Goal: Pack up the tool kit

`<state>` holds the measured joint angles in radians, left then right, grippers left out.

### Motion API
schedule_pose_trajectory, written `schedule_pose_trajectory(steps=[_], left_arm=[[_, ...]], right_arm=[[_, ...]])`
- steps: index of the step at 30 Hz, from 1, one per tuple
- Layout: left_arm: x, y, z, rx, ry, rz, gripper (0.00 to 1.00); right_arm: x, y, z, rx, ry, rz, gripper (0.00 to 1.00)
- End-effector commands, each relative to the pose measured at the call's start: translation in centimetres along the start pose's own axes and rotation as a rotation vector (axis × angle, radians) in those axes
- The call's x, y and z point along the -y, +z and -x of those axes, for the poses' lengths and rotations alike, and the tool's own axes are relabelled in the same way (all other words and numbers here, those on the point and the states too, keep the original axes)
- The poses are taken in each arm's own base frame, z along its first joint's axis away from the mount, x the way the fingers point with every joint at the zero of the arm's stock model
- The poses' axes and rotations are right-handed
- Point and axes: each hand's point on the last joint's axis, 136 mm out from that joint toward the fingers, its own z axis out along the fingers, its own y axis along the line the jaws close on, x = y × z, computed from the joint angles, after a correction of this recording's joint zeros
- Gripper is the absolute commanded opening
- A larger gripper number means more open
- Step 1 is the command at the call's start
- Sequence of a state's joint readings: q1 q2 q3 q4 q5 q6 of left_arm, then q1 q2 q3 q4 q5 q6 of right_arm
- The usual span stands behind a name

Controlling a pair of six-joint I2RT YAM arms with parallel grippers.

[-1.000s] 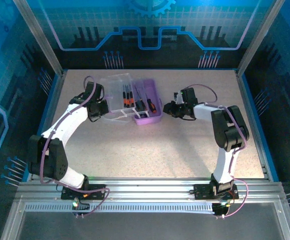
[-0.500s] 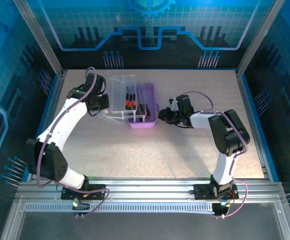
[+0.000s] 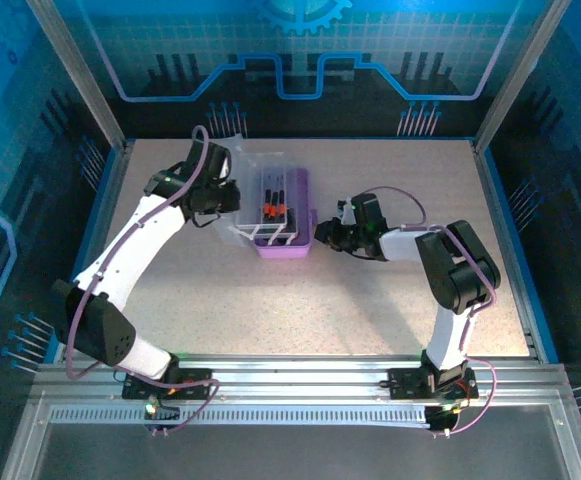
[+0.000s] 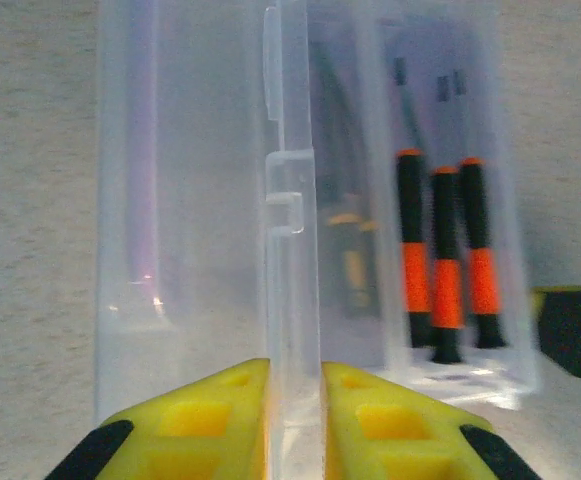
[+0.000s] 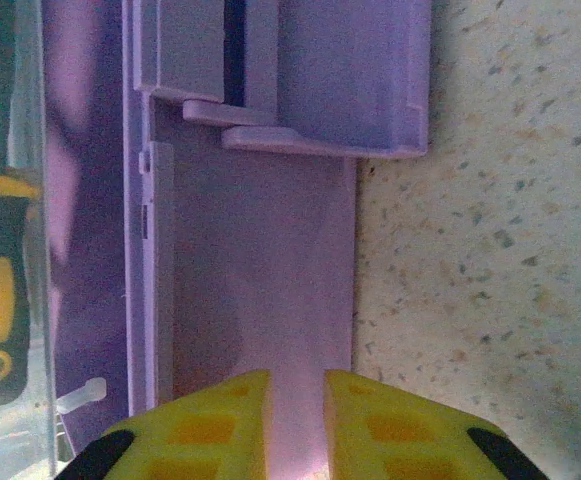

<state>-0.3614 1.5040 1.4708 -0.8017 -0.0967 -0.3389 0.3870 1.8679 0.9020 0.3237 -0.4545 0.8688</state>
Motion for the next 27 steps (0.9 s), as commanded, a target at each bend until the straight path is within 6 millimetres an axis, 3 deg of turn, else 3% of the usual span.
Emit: schedule_pose_trajectory(steps=[1, 12, 27], left_arm=[[2.1, 0.8, -2.6, -0.123, -0.001, -0.074, 0.21], [5.3, 2.4, -3.0, -0.145, 0.052, -0.087, 0.22], [6.5, 4.1, -3.9, -0.174, 0.045, -0.108, 0.23]], right_arm=[[-1.3, 0.8, -2.7, -0.074, -0.023, 0.037, 0.22], [-0.9, 1.1, -2.7, -0.072, -0.016, 0.034, 0.22], [-0.8, 0.8, -2.3, -0.078, -0.02, 0.032, 0.23]])
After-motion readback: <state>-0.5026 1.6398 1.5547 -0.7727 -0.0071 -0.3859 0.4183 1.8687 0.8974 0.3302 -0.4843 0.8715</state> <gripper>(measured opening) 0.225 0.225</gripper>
